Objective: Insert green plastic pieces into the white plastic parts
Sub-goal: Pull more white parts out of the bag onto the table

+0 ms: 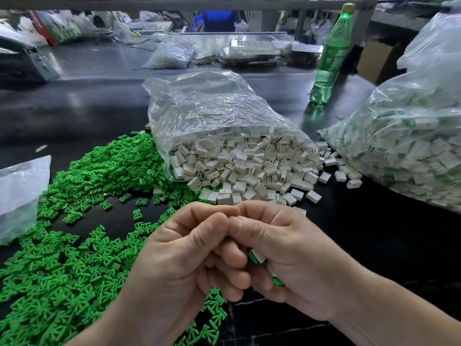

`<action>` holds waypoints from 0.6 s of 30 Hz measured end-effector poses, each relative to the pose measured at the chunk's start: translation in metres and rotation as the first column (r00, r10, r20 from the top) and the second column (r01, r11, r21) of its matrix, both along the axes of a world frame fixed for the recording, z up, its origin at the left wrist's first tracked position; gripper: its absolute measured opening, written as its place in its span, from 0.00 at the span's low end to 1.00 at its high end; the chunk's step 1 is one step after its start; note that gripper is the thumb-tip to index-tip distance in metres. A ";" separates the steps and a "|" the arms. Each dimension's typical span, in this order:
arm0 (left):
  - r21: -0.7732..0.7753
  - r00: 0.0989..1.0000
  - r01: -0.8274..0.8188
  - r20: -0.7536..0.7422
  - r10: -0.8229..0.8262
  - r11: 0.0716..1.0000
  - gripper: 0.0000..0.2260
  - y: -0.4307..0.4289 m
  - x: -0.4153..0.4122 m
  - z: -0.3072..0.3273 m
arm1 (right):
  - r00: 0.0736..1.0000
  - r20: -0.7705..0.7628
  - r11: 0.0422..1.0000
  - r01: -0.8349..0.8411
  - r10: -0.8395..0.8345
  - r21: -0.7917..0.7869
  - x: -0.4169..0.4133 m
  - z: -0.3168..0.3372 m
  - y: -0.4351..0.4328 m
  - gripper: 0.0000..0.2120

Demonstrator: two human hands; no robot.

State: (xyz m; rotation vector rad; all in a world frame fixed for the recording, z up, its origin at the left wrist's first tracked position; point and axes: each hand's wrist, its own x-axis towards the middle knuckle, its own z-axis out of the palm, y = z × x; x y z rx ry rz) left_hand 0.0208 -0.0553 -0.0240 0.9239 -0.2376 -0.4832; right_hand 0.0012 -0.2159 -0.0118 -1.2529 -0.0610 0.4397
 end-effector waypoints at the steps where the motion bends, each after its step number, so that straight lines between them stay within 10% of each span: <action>1: 0.005 1.000 -0.009 0.005 0.009 1.000 0.17 0.000 0.000 0.000 | 1.000 -0.001 1.000 0.001 -0.001 0.004 0.000 0.000 0.000 0.17; 12: 0.000 0.996 -0.065 0.064 0.065 0.998 0.18 -0.004 -0.002 0.003 | 0.999 0.041 0.998 -0.004 0.001 0.060 0.005 0.000 0.001 0.16; 18: 0.292 0.937 -0.252 0.313 0.157 0.922 0.07 0.000 0.000 -0.001 | 0.998 0.001 0.996 0.070 -0.070 0.052 0.008 -0.005 -0.003 0.10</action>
